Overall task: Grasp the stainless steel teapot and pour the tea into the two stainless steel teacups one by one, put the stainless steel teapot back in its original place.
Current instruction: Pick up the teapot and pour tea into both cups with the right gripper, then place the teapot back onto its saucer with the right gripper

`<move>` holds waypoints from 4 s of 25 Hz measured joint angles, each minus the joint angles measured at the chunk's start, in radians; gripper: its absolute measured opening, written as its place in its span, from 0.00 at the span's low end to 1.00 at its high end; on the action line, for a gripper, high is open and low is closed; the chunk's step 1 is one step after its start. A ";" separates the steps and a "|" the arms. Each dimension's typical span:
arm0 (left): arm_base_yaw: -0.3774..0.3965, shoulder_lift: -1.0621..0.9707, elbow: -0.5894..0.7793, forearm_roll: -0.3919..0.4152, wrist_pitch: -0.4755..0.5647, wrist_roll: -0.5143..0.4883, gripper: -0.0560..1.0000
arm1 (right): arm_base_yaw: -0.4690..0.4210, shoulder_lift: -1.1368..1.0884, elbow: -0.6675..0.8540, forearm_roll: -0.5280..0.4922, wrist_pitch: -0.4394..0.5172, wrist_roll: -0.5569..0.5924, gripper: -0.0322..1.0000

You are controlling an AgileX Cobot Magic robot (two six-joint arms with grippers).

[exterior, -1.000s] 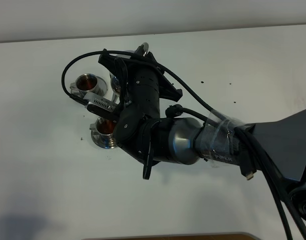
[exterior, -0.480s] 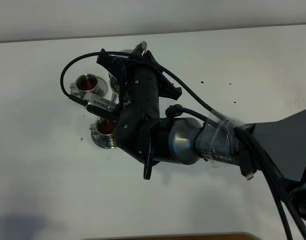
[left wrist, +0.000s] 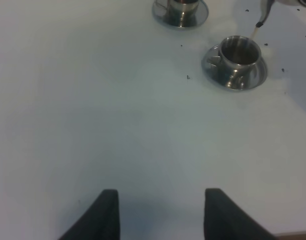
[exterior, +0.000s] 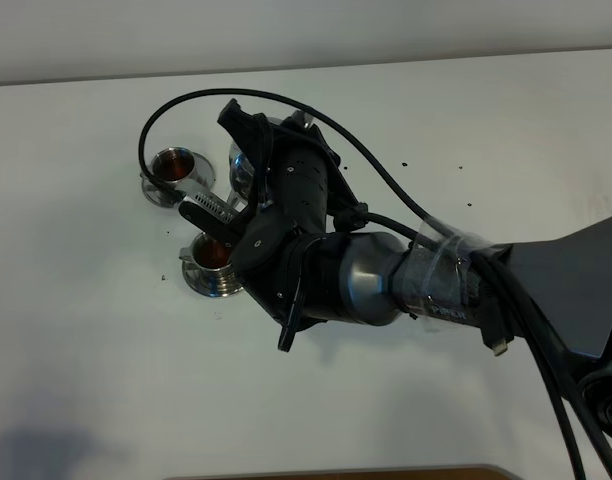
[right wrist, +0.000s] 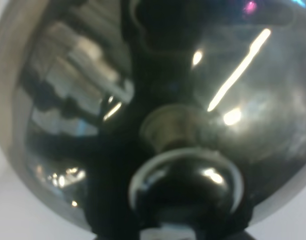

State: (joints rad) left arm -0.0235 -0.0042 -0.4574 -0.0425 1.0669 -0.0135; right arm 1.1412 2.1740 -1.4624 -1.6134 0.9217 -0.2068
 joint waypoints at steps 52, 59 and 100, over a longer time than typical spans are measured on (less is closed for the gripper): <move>0.000 0.000 0.000 0.000 0.000 0.000 0.48 | -0.121 -0.205 0.000 1.496 0.010 -0.044 0.22; 0.000 0.000 0.000 0.000 0.000 0.000 0.48 | -0.160 -0.371 0.048 1.479 0.107 0.027 0.22; 0.000 0.000 0.000 0.000 0.000 0.000 0.48 | -0.485 -0.439 0.458 1.462 -0.242 0.362 0.22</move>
State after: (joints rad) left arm -0.0235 -0.0042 -0.4574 -0.0425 1.0669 -0.0135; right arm 0.6563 1.7349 -1.0044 -0.1519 0.6802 0.1555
